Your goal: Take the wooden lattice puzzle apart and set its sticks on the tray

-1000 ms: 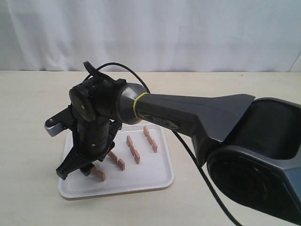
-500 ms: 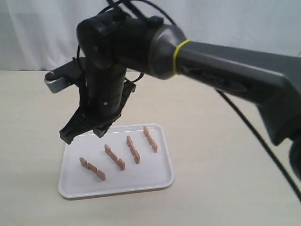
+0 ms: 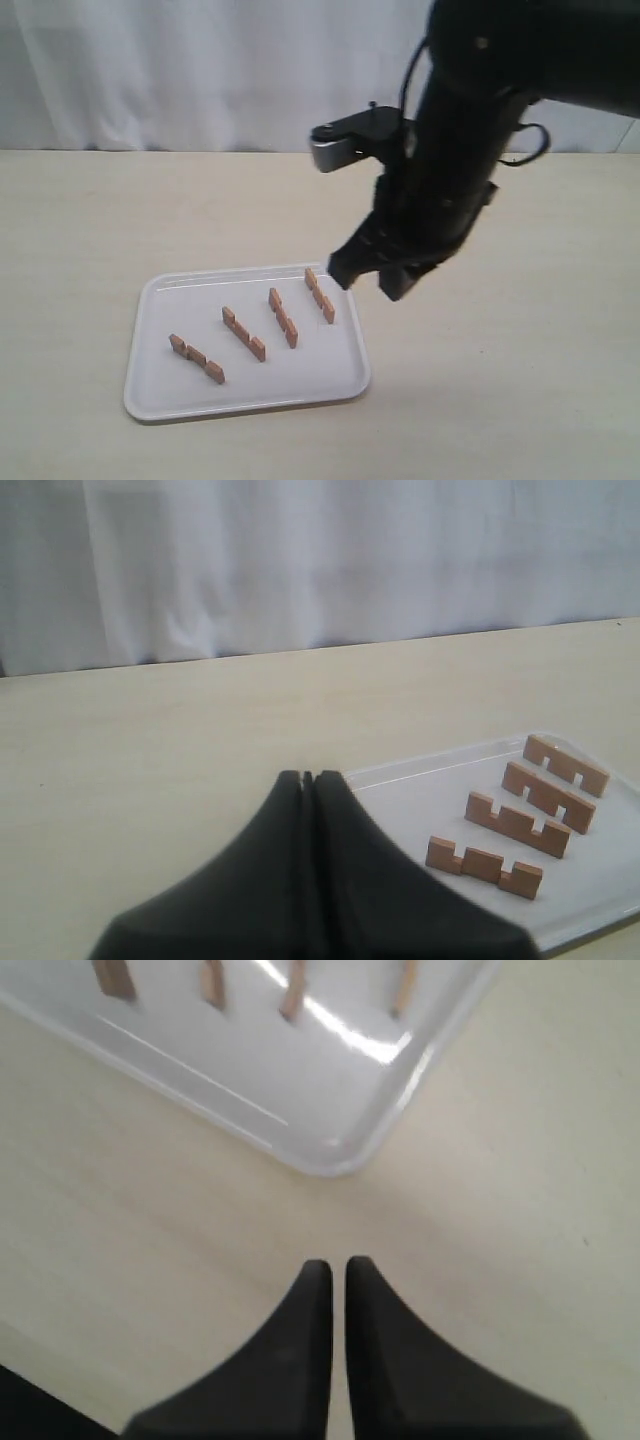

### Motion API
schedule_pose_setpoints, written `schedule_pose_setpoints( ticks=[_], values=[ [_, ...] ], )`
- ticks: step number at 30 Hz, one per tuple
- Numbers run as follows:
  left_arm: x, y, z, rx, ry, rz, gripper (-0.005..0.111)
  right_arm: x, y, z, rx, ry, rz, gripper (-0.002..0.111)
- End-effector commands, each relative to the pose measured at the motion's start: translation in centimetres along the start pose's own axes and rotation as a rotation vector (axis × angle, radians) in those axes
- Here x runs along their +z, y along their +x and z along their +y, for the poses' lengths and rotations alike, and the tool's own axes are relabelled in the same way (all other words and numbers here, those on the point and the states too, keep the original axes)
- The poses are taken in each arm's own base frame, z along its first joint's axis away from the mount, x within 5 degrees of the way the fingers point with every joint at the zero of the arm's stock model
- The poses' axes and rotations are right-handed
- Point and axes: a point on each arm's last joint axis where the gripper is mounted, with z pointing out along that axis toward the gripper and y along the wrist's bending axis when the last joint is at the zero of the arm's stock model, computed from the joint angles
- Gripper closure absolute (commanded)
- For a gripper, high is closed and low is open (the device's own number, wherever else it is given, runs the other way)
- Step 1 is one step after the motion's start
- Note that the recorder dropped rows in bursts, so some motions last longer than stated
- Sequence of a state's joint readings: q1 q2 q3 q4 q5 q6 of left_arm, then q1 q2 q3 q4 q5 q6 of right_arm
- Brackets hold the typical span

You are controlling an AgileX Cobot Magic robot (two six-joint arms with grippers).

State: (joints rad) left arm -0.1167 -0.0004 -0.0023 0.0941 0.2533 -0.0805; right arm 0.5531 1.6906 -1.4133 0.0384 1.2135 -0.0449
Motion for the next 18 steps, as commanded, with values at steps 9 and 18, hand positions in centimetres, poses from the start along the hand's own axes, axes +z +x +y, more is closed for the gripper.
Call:
schedule_pose_setpoints(
  ticks=[9, 18],
  values=[
    [0.0, 0.0, 0.0, -0.004, 0.0, -0.01, 0.107, -2.4, 10.7, -5.5, 0.262, 0.076, -0.237, 0.104],
    [0.0, 0.0, 0.0, -0.004, 0.0, -0.01, 0.107, -3.5, 14.9, -4.2, 0.306, 0.088, -0.37, 0.104]
  ],
)
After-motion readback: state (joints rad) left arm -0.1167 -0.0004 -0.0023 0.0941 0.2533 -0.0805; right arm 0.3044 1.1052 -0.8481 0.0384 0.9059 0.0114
